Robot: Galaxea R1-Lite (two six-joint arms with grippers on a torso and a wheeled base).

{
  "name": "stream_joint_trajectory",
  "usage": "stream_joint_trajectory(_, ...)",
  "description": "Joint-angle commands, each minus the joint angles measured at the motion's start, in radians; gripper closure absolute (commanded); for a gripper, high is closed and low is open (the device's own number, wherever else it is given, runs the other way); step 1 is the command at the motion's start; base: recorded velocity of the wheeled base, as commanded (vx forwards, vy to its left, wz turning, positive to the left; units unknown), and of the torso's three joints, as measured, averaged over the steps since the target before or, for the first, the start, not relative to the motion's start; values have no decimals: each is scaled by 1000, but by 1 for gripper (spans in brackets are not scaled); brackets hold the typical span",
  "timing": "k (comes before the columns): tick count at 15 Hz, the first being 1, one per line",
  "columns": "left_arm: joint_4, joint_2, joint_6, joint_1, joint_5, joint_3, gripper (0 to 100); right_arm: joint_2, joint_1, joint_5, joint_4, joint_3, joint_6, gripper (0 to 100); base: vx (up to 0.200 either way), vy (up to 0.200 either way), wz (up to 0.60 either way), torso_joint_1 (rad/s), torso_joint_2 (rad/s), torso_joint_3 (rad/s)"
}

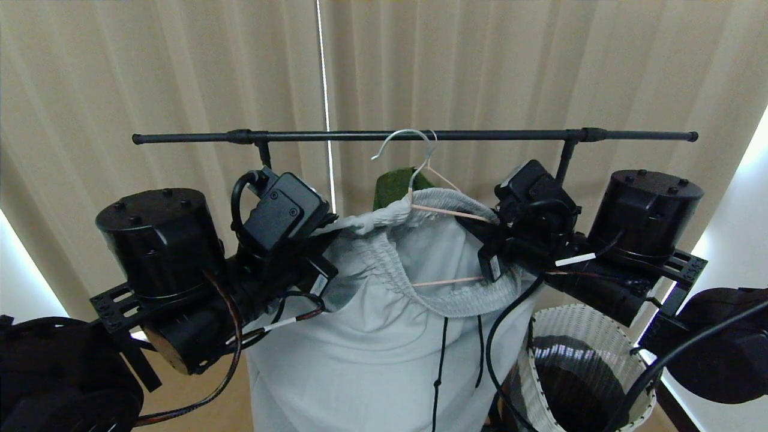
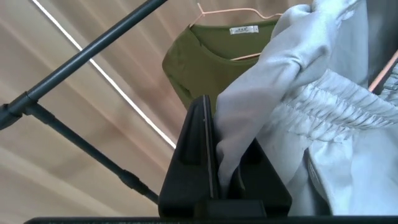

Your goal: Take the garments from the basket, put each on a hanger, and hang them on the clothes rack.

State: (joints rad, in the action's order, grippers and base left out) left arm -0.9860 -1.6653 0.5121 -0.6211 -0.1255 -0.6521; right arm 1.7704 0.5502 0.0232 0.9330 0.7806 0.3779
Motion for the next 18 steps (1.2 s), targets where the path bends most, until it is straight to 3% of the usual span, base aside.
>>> stream_joint_trajectory(1,1,-1,0,3,-3,0,100,-2,-1,-3,3,-4,-1,100,0,0,0,0,0,0)
stream_joint_trajectory(6,1,4,-3,3,-2,19,100,-11,0,-3,7,-8,-1,100,0,0,0,0,0,0)
stream_joint_trajectory(7,1,6,-4,3,-2,23,0,-12,0,-3,7,-6,-1,100,0,0,0,0,0,0)
stream_joint_trajectory(9,0,7,-12,3,12,26,0,-17,-6,-8,6,-8,-1,100,0,0,0,0,0,0)
stream_joint_trajectory(10,-2,7,-20,3,43,29,0,-22,-21,-11,1,-8,-1,100,0,0,0,0,0,0)
stream_joint_trajectory(11,-17,32,-57,3,127,54,0,-26,-64,-14,-2,-9,-1,100,0,0,0,0,0,0)
stream_joint_trajectory(13,-19,70,-86,7,156,83,0,-49,-121,-14,-5,-17,-1,100,0,0,0,0,0,0)
stream_joint_trajectory(18,-23,170,-205,9,158,195,0,-141,-216,-12,-6,-63,-1,100,0,0,0,0,0,0)
